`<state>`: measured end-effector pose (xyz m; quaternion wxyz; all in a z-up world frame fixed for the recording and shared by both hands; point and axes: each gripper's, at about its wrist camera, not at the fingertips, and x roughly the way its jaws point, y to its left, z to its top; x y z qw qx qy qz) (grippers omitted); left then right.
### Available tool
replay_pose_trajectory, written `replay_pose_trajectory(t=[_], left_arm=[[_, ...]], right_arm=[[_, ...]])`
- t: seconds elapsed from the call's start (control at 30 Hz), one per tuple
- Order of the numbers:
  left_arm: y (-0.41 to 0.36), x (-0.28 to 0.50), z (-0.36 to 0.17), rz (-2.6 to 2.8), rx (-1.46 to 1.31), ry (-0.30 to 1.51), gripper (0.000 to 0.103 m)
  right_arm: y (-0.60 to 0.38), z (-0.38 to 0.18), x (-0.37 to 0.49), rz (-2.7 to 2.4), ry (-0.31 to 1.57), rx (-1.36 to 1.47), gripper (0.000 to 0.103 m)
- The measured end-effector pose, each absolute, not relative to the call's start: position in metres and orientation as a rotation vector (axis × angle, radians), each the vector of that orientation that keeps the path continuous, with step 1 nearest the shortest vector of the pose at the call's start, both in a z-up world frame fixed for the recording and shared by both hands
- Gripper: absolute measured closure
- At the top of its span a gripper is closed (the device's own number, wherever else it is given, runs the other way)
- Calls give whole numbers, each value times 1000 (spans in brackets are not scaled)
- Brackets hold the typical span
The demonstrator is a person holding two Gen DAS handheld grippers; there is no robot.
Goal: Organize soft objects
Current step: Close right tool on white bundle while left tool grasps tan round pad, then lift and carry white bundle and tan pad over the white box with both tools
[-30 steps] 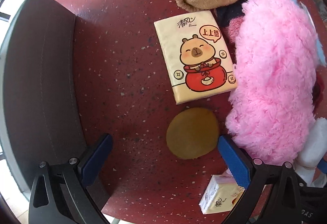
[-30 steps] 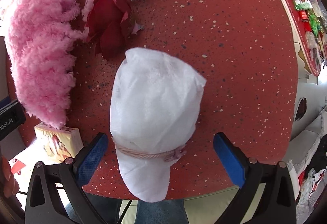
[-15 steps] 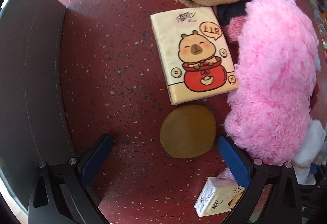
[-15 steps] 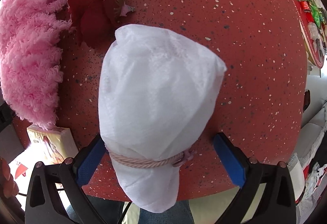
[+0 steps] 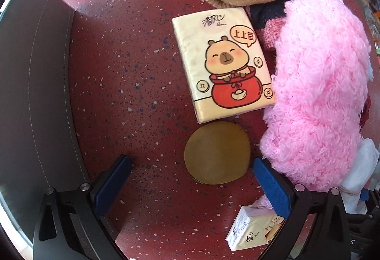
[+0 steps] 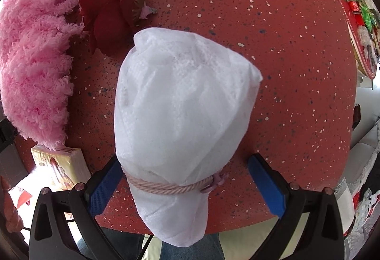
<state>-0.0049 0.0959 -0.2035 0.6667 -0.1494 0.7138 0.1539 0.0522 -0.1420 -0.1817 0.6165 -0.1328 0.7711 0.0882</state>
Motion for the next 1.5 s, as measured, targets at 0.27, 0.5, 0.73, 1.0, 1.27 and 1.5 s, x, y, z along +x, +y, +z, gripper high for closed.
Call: replay_pose_trajectory(t=[0.27, 0.5, 0.73, 1.0, 1.27, 1.5], left_arm=[[82, 2, -192, 257, -275, 1608, 35], [72, 9, -185, 204, -228, 1621, 52], [76, -12, -174, 198, -262, 1612, 52], [78, -21, -132, 155, -257, 1539, 52], [117, -35, -92, 160, -325, 1446, 52], [152, -49, -67, 213, -398, 1329, 52]], right_arm=[[-130, -175, 61, 234, 1759, -341, 15], [-118, -163, 62, 293, 1725, -378, 47], [-137, -160, 65, 268, 1756, -329, 47], [-166, -126, 55, 274, 1734, -293, 47], [-153, -89, 65, 308, 1656, -304, 47], [-118, -54, 70, 391, 1578, -342, 47]])
